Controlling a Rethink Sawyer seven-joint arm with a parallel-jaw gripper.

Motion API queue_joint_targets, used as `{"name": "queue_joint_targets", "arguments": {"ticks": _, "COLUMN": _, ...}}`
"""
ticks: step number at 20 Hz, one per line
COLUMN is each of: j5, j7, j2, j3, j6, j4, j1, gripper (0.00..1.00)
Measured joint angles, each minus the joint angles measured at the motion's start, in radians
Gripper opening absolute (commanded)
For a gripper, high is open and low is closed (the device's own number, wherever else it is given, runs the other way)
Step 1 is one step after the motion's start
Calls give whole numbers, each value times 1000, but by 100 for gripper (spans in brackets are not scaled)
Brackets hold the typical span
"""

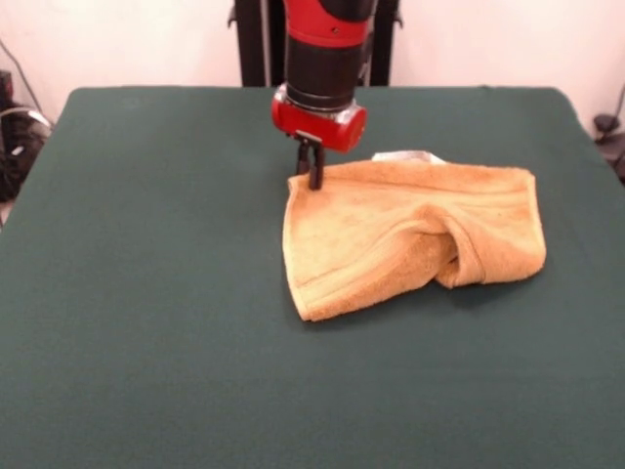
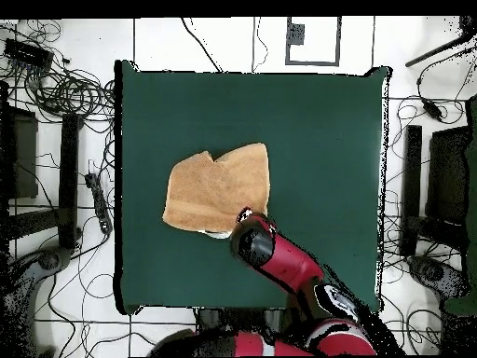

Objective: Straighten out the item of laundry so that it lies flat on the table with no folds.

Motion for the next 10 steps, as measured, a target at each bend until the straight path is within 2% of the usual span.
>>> {"name": "queue_joint_targets", "arguments": {"ticks": 10, "j5": -71, "j7": 0, "j2": -23, "j3": 0, "j6": 0, "j4": 44, "j1": -66, "gripper": 0}}
